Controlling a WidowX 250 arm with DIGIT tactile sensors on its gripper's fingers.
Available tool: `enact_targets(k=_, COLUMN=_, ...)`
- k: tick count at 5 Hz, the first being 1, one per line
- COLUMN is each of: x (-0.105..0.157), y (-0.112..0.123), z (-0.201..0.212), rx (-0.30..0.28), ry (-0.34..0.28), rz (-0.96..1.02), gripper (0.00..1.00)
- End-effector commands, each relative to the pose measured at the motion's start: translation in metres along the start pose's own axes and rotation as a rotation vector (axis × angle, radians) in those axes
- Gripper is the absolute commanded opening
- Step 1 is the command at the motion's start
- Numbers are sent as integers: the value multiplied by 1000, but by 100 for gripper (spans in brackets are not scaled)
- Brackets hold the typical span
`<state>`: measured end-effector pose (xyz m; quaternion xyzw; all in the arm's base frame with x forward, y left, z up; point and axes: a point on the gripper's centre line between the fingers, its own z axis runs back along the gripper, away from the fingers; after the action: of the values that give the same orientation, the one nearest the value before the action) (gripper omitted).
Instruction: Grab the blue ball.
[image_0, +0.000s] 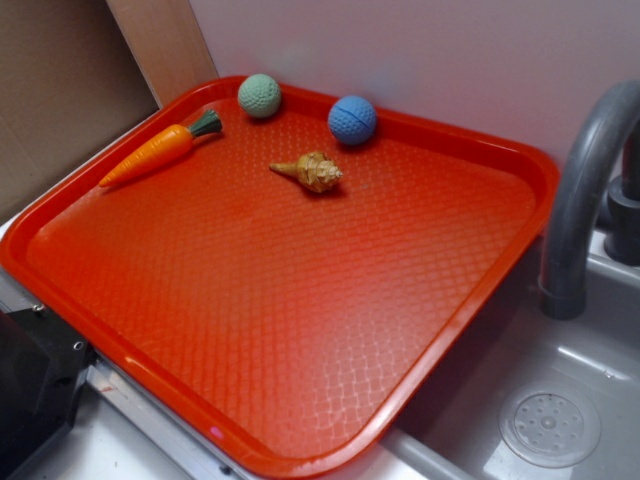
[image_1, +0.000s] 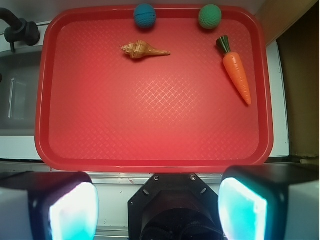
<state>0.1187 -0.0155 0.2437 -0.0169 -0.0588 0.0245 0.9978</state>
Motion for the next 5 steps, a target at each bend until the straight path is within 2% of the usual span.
enact_targets(k=1, x=0, y=0, z=0, rx=0, ry=0, rz=0, gripper=100)
enact_targets(k=2, x=46, y=1, z=-40, rx=13, ry=-84, rz=69, gripper=100)
enact_targets(k=3, x=89, y=7, z=-61, rx=-87, ry=-215, rz=30, gripper=100)
enact_targets(k=4, x=136, y=7, z=-93, rx=-95, ry=-233, rz=24, gripper=100)
enact_targets(k=5, x=168, y=14, z=-133, rx=9, ry=-170, rz=19, gripper=100)
